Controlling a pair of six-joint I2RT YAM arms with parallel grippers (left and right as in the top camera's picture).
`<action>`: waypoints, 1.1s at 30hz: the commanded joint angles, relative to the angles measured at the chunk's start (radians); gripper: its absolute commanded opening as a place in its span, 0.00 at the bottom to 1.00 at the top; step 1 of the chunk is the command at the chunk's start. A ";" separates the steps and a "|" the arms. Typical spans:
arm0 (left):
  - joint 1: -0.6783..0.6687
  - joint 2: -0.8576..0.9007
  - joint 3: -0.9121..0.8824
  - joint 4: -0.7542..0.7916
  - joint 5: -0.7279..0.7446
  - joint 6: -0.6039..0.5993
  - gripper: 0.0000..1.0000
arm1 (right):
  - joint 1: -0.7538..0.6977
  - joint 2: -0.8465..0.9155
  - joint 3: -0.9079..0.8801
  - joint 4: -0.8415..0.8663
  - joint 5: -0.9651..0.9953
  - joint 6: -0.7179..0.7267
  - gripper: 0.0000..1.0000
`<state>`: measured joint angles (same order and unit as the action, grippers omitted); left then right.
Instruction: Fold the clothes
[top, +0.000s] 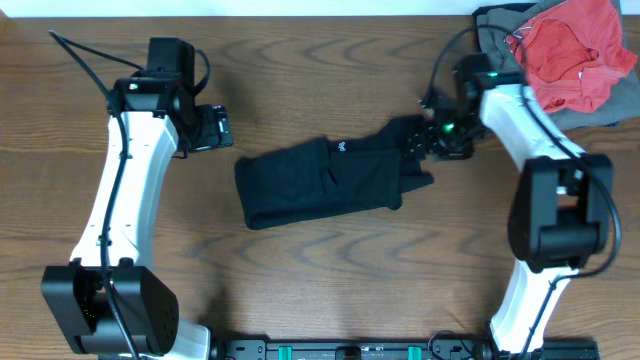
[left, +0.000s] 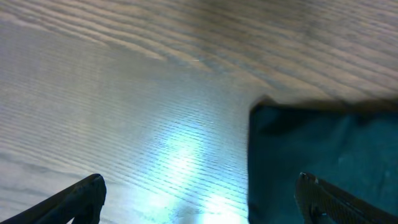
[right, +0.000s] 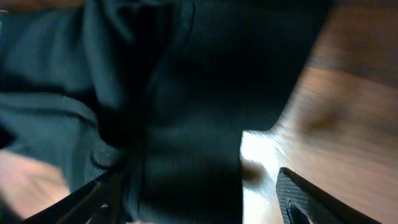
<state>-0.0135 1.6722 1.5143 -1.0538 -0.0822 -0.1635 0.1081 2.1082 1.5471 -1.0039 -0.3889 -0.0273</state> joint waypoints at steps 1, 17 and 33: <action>0.019 -0.002 0.013 -0.012 -0.009 0.022 0.98 | 0.014 0.022 -0.005 0.029 0.010 0.089 0.78; 0.022 -0.002 0.013 -0.016 -0.009 0.022 0.98 | 0.066 0.026 -0.158 0.231 0.012 0.121 0.47; 0.022 -0.002 0.013 -0.014 -0.009 0.022 0.98 | -0.100 -0.105 -0.058 0.080 0.026 0.053 0.01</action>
<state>0.0048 1.6722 1.5143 -1.0664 -0.0822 -0.1558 0.0635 2.0953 1.4342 -0.8925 -0.3824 0.0811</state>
